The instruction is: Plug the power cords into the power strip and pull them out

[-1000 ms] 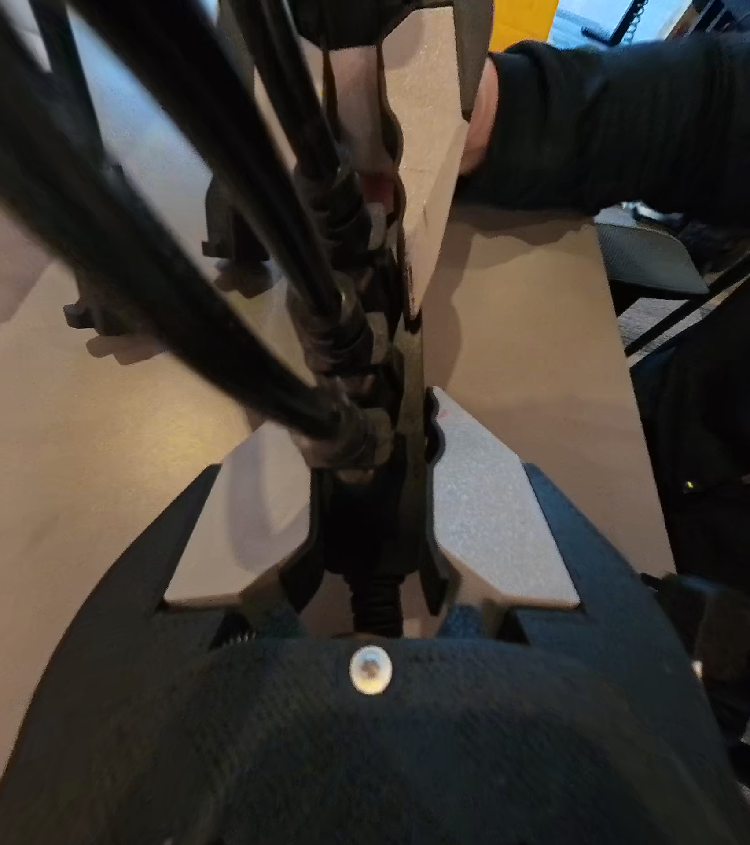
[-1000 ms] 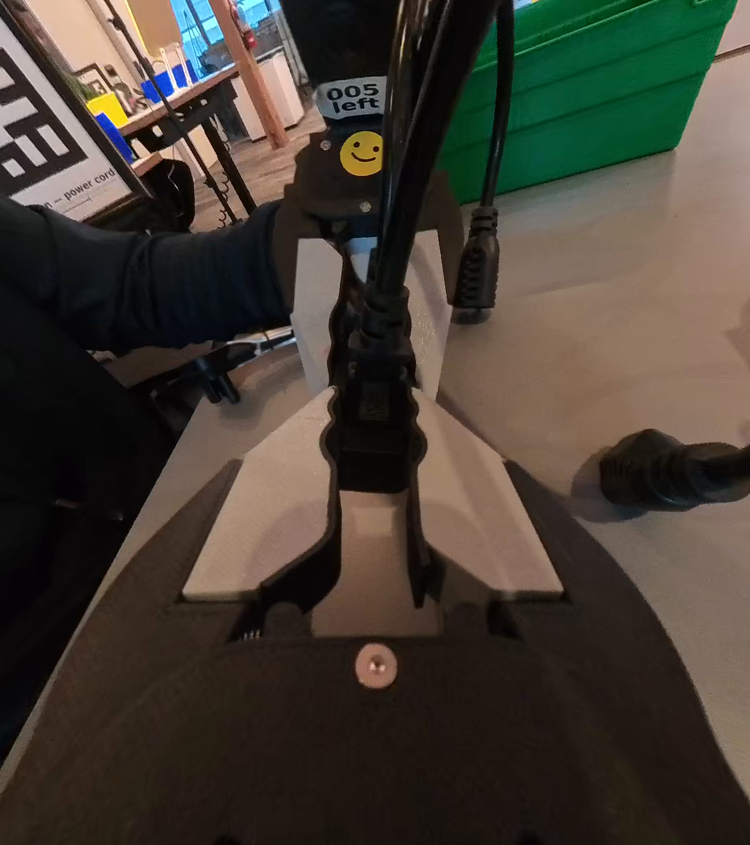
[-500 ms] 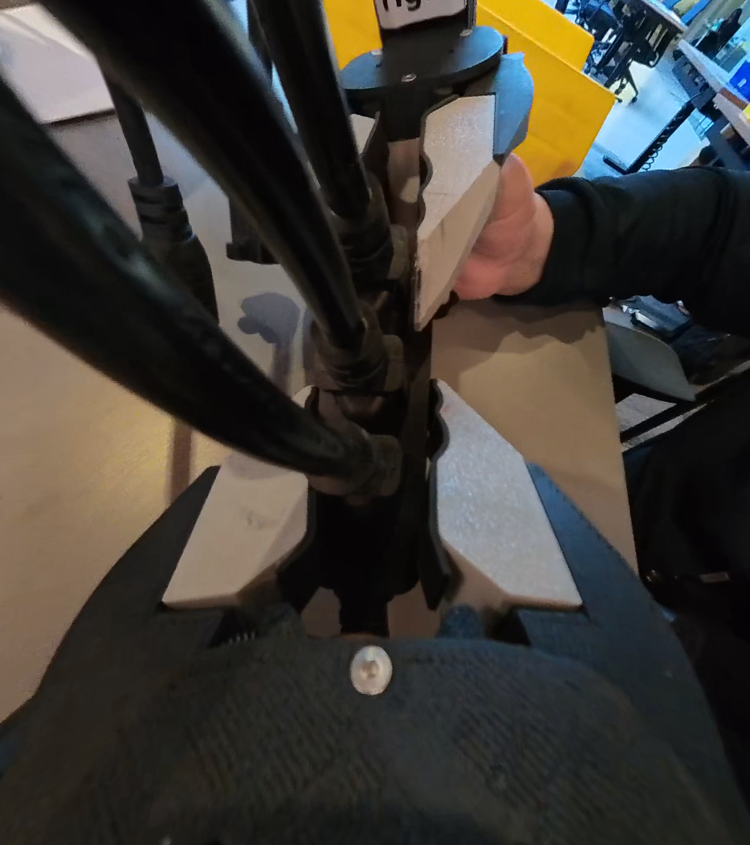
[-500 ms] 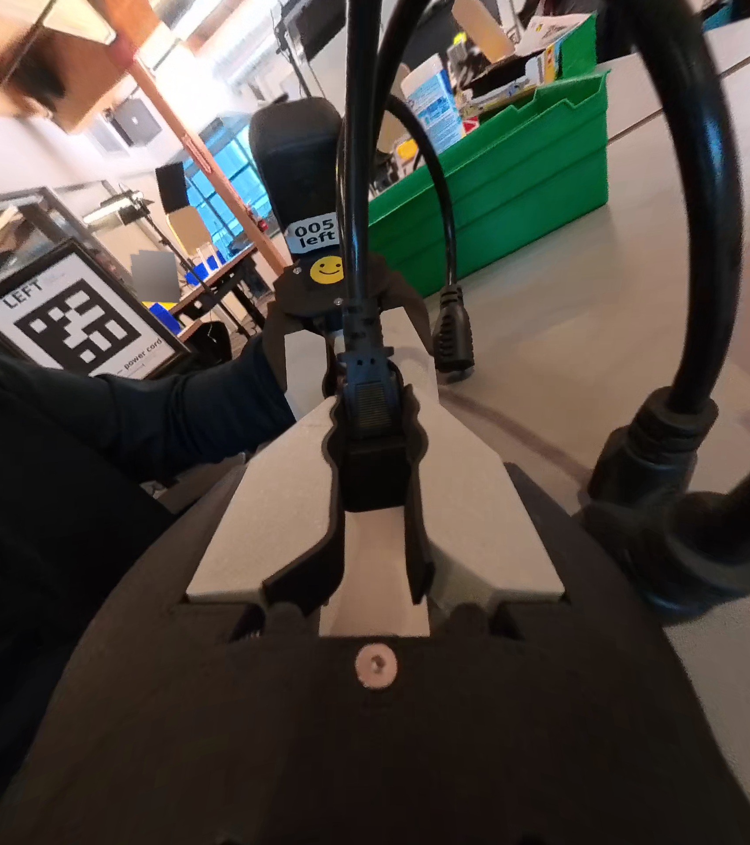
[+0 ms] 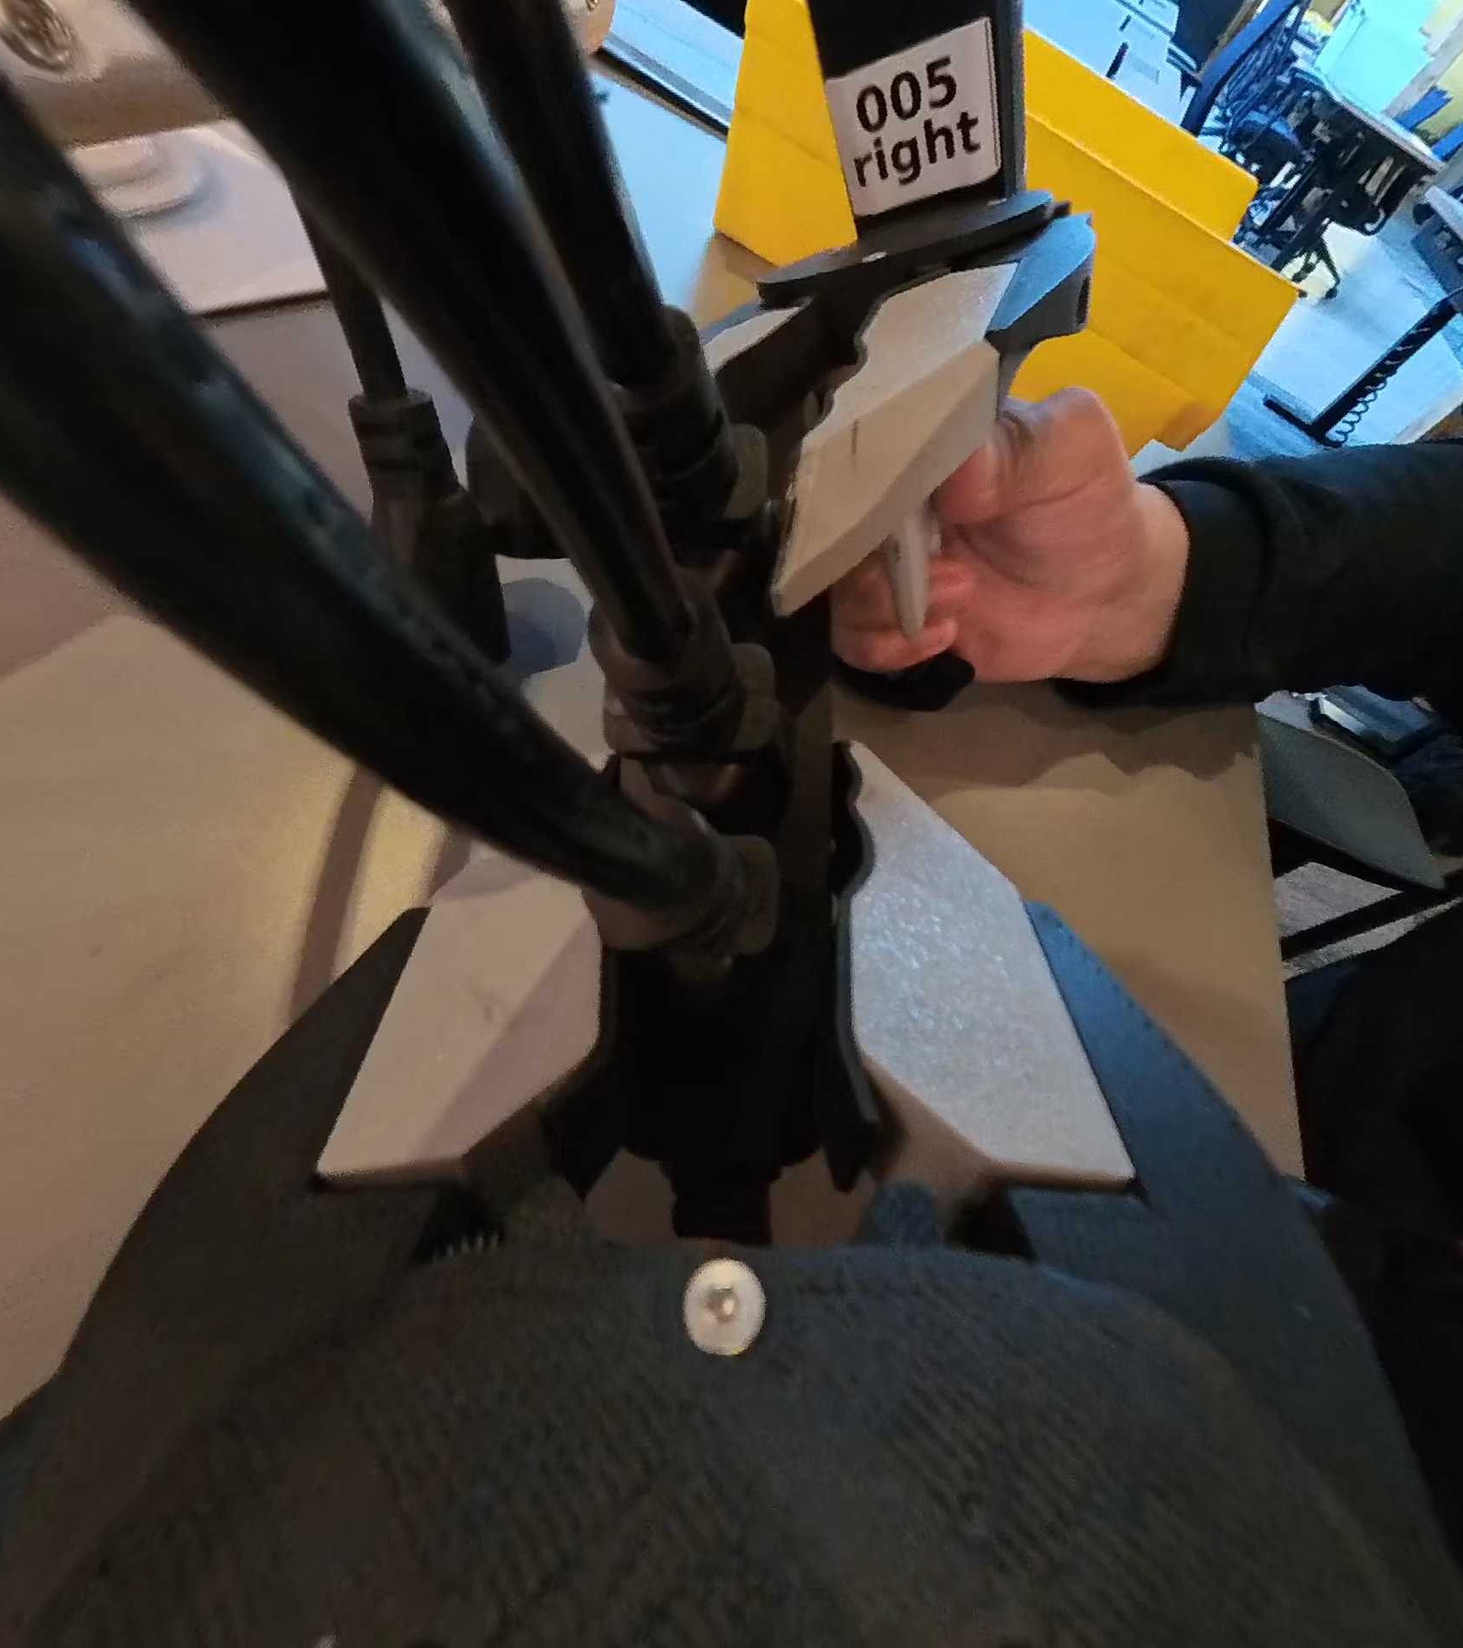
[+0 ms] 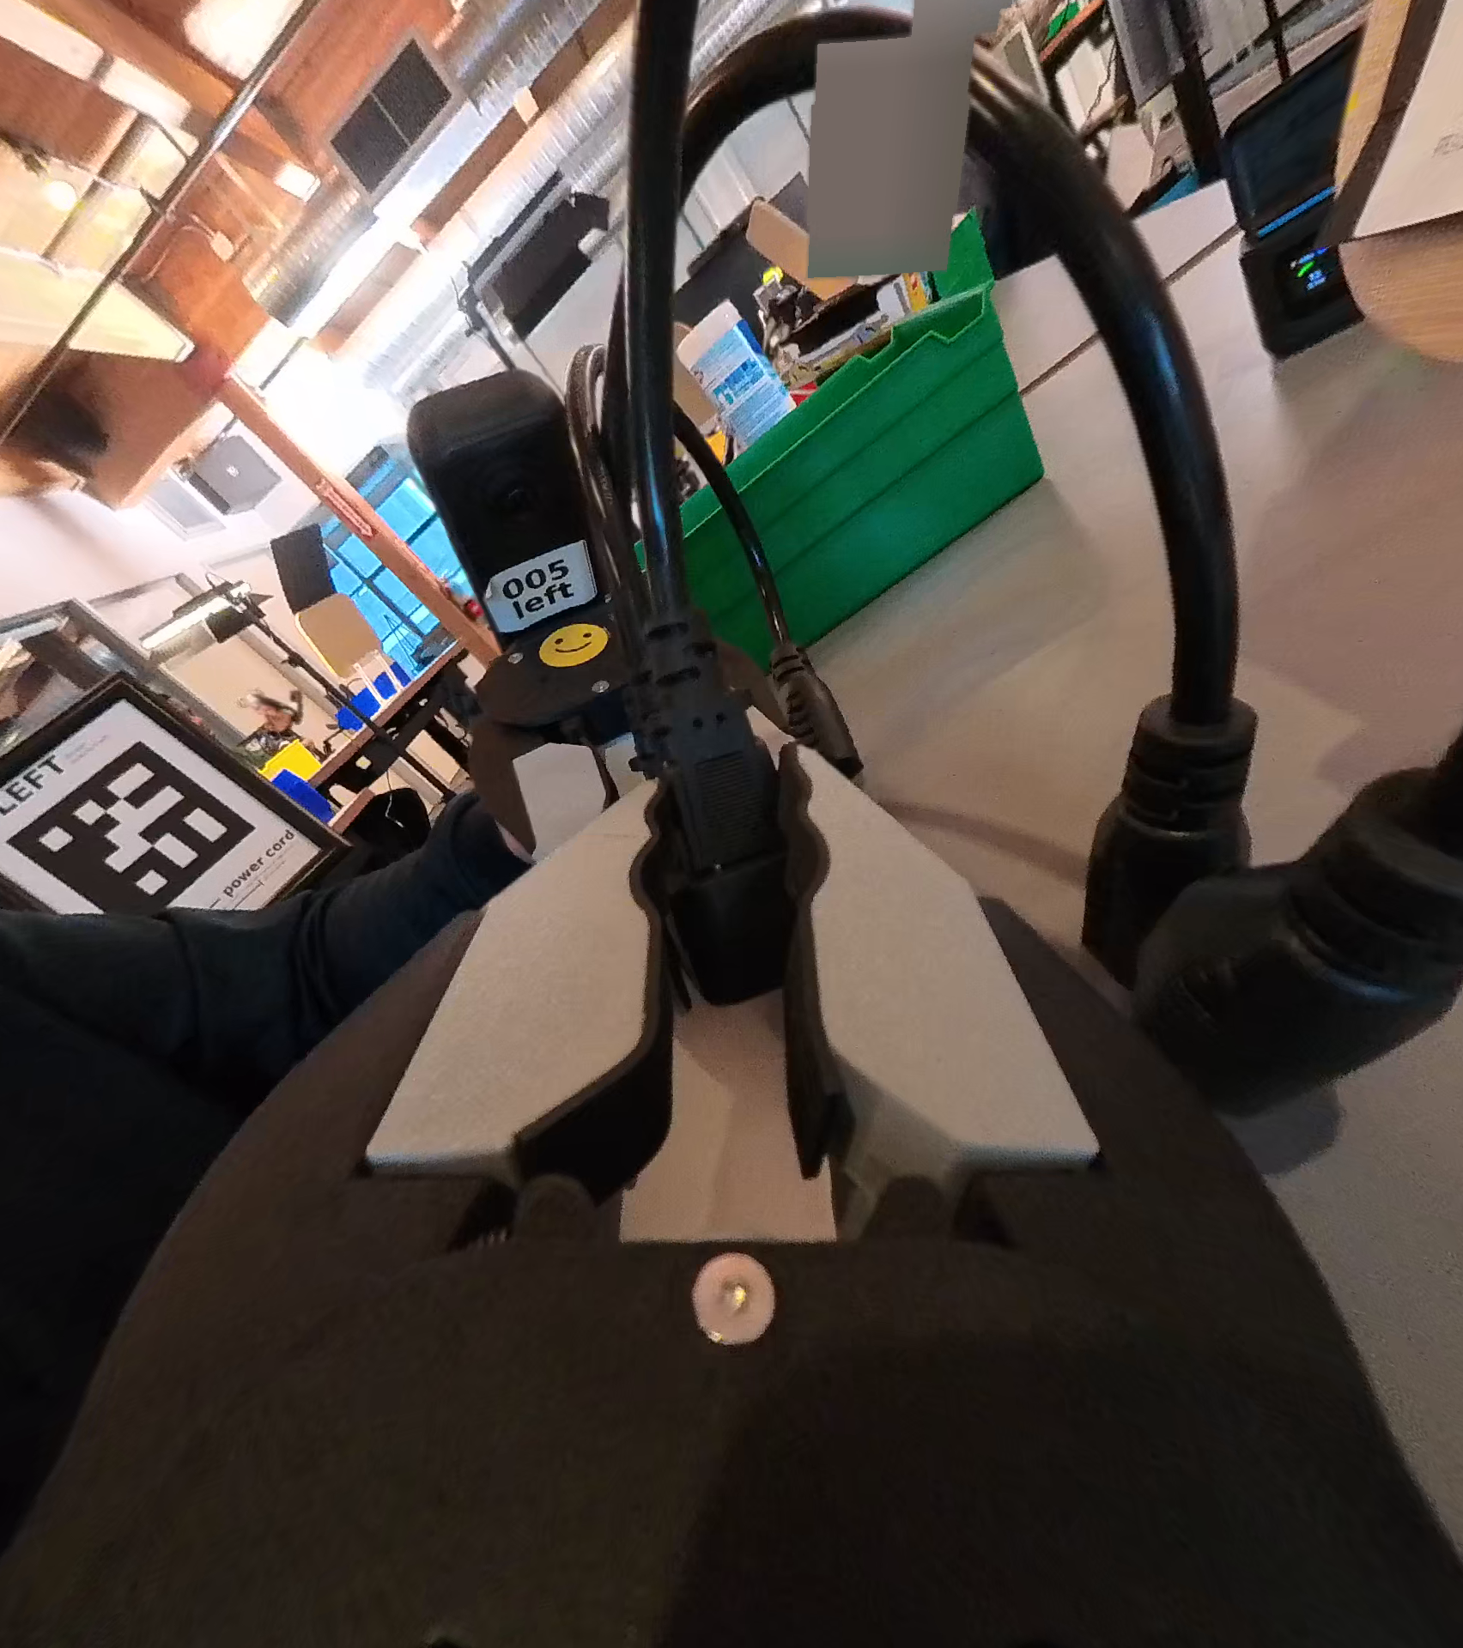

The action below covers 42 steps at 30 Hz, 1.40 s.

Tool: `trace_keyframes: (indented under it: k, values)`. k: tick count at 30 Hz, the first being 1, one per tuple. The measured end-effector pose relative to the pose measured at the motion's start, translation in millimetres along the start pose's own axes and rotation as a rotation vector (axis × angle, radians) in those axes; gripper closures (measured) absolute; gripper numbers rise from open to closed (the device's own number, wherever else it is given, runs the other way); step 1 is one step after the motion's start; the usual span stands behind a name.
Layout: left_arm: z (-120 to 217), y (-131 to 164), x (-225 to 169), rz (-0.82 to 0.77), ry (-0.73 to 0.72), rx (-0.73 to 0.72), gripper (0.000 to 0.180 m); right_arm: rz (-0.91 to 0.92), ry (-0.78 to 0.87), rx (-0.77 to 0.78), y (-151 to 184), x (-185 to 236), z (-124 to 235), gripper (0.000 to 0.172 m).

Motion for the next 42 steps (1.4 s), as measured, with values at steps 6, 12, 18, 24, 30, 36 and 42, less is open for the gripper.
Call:
trace_keyframes:
  k: [6,12,18,24,30,36,42]
  values:
    - [3,-1,0,0.012,0.028,-0.02,0.136,0.023,0.022,-0.04,0,4,-2,0.152]
    - [11,2,-13,-0.024,0.206,-0.021,0.137,0.062,-0.195,0.091,-3,18,-3,0.152]
    - [2,12,-21,-0.101,0.207,0.106,0.137,0.295,-0.125,0.24,-1,31,2,0.148]
    - [-3,17,-23,-0.125,0.188,0.16,0.137,0.203,-0.158,0.118,-13,32,-3,0.165]
    - [-11,20,-18,-0.129,0.084,0.206,0.137,0.283,-0.049,0.191,-11,27,1,0.166]
    - [-17,13,-19,-0.097,-0.011,0.152,0.135,0.112,-0.087,-0.036,-14,21,-7,0.169]
    - [-11,14,-17,-0.111,-0.042,0.134,0.135,0.012,-0.147,-0.135,-17,18,-11,0.17]
Point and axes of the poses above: each gripper's, where its closed fingertips meet, z back along the fingers, y out of its underside, x = y × z across the jaws, the point moved 6 cm from there along z, back along the fingers
